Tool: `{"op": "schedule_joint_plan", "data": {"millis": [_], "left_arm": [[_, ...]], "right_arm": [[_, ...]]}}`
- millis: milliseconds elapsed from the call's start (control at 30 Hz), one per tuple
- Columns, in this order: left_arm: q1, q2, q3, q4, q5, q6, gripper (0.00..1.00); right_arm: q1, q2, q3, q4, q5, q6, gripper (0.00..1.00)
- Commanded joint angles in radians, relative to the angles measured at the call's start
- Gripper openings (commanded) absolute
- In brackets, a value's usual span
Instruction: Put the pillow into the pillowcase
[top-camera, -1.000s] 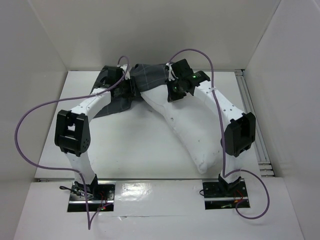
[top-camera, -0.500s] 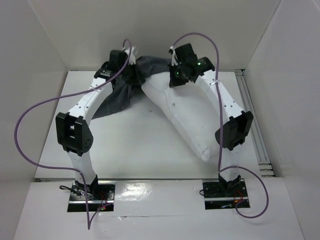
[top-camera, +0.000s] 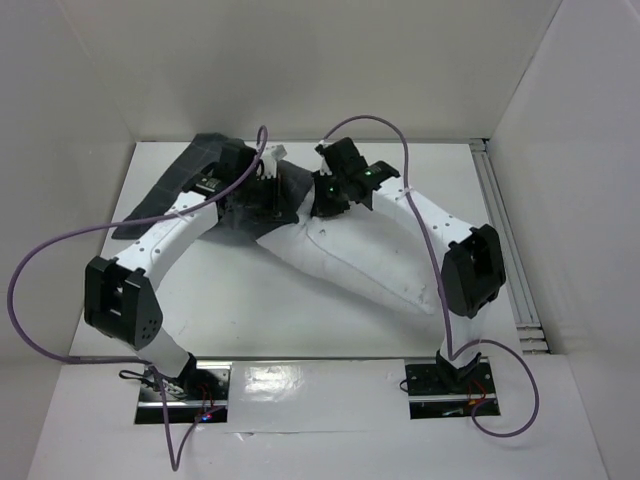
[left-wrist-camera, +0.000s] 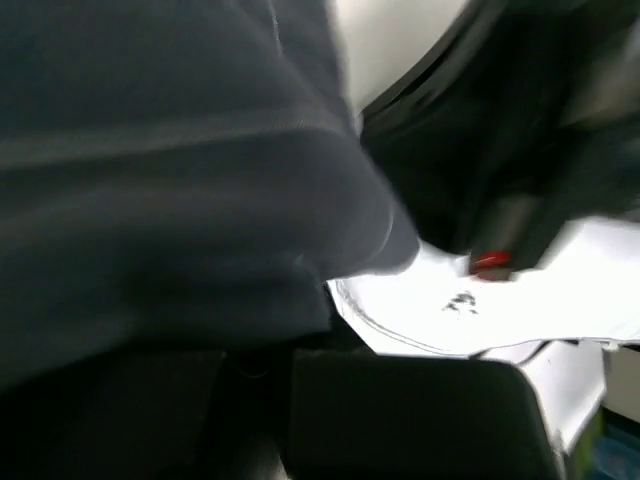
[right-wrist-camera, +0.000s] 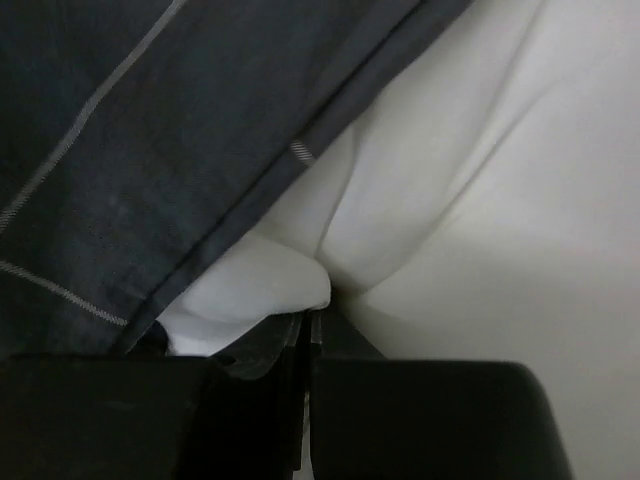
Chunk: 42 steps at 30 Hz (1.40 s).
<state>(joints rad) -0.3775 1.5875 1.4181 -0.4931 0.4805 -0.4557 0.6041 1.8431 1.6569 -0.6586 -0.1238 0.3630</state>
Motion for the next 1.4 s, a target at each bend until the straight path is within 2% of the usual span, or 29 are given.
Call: {"op": "schedule_joint_plan", "data": {"millis": [0, 100, 133, 200, 233, 300, 333, 367, 400, 433, 500, 533, 567, 667, 733, 800, 867, 900, 933, 967, 1000, 1067, 1100, 1200, 1267, 1300, 1367], "left_arm": [[-0.012, -0.05, 0.08, 0.03, 0.066, -0.023, 0.0], [0.012, 0.026, 0.239, -0.025, 0.066, 0.003, 0.0], [0.012, 0.058, 0.393, -0.073, 0.079, 0.015, 0.0], [0.035, 0.169, 0.581, -0.139, 0.098, 0.015, 0.0], [0.035, 0.199, 0.758, -0.171, 0.11, 0.025, 0.0], [0.045, 0.238, 0.853, -0.214, 0.135, 0.012, 0.0], [0.045, 0.224, 0.826, -0.214, 0.148, 0.003, 0.0], [0.045, 0.201, 0.771, -0.184, 0.164, -0.006, 0.0], [0.045, 0.127, 0.693, -0.161, 0.174, -0.006, 0.0], [0.035, 0.077, 0.485, -0.129, 0.184, -0.021, 0.0], [0.023, -0.03, 0.244, -0.05, 0.184, -0.055, 0.0], [0.014, -0.129, 0.02, 0.017, 0.184, -0.073, 0.0], [0.014, -0.173, -0.078, 0.039, 0.184, -0.107, 0.0], [-0.006, -0.301, -0.346, 0.053, 0.194, -0.144, 0.0], [-0.006, -0.345, -0.407, 0.053, 0.194, -0.159, 0.0], [-0.006, -0.37, -0.384, -0.027, 0.155, -0.141, 0.01], [-0.006, -0.37, -0.278, -0.1, 0.075, -0.111, 0.33], [-0.006, -0.353, -0.233, -0.173, 0.02, -0.074, 0.66], [-0.006, -0.339, -0.185, -0.211, 0.02, -0.057, 0.66], [-0.006, -0.327, -0.136, -0.243, -0.031, -0.037, 0.82], [-0.006, -0.313, -0.043, -0.274, -0.052, -0.009, 0.86], [-0.006, -0.275, 0.037, -0.331, -0.095, 0.014, 0.86], [-0.006, -0.274, 0.097, -0.331, -0.095, 0.026, 0.78], [0.017, -0.219, 0.174, -0.322, -0.146, 0.026, 0.68], [0.028, -0.173, 0.212, -0.321, -0.224, 0.003, 0.7], [0.041, -0.111, 0.252, -0.321, -0.259, -0.015, 0.74], [0.061, -0.02, 0.323, -0.36, -0.346, -0.073, 0.78]], "right_arm": [[-0.049, 0.004, 0.038, 0.094, 0.067, 0.063, 0.0], [-0.113, 0.016, 0.229, 0.056, 0.131, 0.063, 0.0], [-0.139, 0.025, 0.339, 0.047, 0.171, 0.063, 0.0], [-0.148, 0.025, 0.443, 0.031, 0.211, 0.054, 0.0], [-0.148, 0.025, 0.525, 0.018, 0.229, 0.045, 0.0], [-0.119, 0.025, 0.558, 0.017, 0.251, 0.045, 0.0], [-0.104, -0.008, 0.558, 0.017, 0.26, 0.045, 0.0], [-0.057, -0.027, 0.491, 0.034, 0.286, 0.036, 0.0], [-0.034, -0.047, 0.442, 0.049, 0.302, 0.036, 0.0], [-0.006, -0.092, 0.384, 0.066, 0.318, 0.048, 0.0], [0.065, -0.14, 0.157, 0.132, 0.328, 0.092, 0.0], [0.086, -0.18, 0.076, 0.152, 0.341, 0.117, 0.0], [0.107, -0.197, -0.077, 0.178, 0.314, 0.176, 0.0], [0.137, -0.229, -0.277, 0.275, 0.273, 0.279, 0.0], [0.146, -0.252, -0.327, 0.339, 0.219, 0.292, 0.0], [0.155, -0.252, -0.313, 0.305, 0.219, 0.292, 0.02], [0.155, -0.252, -0.28, 0.265, 0.23, 0.292, 0.12], [0.155, -0.252, -0.244, 0.222, 0.239, 0.278, 0.26], [0.155, -0.265, -0.227, 0.199, 0.254, 0.266, 0.36], [0.155, -0.265, -0.209, 0.168, 0.271, 0.266, 0.49], [0.155, -0.277, -0.166, 0.133, 0.321, 0.242, 0.6], [0.155, -0.286, -0.122, 0.019, 0.395, 0.222, 0.76], [0.146, -0.297, -0.088, -0.039, 0.464, 0.2, 0.79], [0.102, -0.321, -0.051, -0.096, 0.535, 0.171, 0.86], [0.024, -0.321, -0.037, -0.11, 0.553, 0.137, 0.88], [-0.012, -0.321, -0.02, -0.11, 0.553, 0.128, 0.89], [-0.136, -0.295, 0.023, -0.128, 0.481, 0.106, 0.91]]}}
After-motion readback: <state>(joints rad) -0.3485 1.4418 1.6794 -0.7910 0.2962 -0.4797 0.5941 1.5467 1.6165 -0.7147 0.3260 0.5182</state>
